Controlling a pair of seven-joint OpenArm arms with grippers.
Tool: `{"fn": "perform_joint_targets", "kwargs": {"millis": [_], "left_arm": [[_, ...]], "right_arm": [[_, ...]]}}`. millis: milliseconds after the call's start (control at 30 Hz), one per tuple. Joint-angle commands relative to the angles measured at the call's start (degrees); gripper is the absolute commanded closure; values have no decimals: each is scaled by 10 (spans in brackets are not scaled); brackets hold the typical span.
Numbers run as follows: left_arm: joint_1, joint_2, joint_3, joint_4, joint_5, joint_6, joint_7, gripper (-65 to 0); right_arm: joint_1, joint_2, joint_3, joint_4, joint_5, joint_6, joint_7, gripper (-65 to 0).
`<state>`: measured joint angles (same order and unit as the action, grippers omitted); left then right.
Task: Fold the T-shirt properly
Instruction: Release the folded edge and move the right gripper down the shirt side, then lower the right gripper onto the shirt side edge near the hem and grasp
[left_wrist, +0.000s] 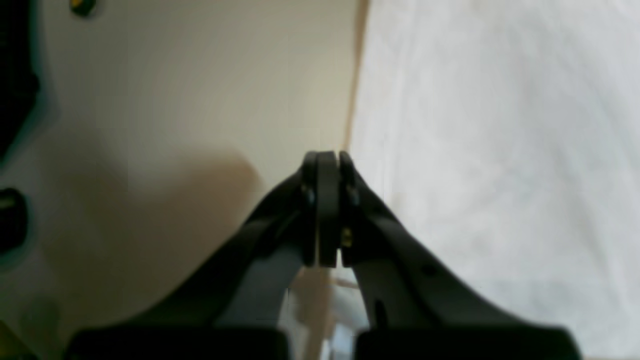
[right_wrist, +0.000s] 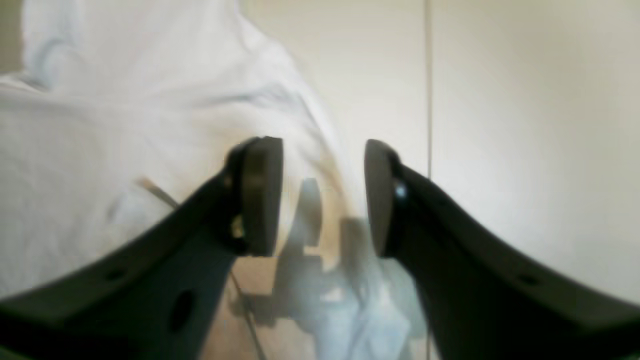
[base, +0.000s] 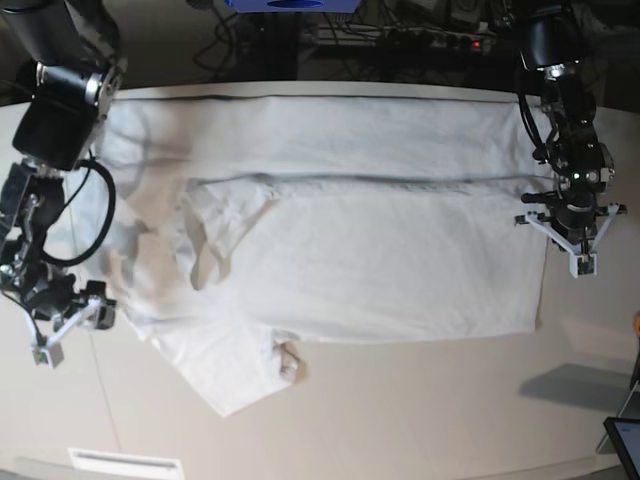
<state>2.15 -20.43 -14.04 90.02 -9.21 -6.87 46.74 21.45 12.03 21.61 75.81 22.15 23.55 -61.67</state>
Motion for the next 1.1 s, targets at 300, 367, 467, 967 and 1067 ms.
{"fn": "perform_joint_targets", "kwargs": {"millis": [300, 367, 467, 967, 1067], "left_arm": [[-32, -7, -2, -3, -1, 3, -16, -207], [-32, -7, -2, -3, -1, 3, -16, -207], [-32, -9, -3, -3, -1, 3, -16, -207], [-33, -8, -3, 16, -4, 3, -17, -205], [-28, -8, -3, 33, -4, 3, -17, -205]], "right_arm": [[111, 18, 1, -135, 2, 84, 39, -569], [136, 30, 1, -203, 2, 114, 52, -569], [170, 45, -1, -293, 0, 127, 88, -567], [196, 71, -4, -491, -1, 130, 186, -572], [195, 70, -4, -505, -2, 130, 193, -569]]}}
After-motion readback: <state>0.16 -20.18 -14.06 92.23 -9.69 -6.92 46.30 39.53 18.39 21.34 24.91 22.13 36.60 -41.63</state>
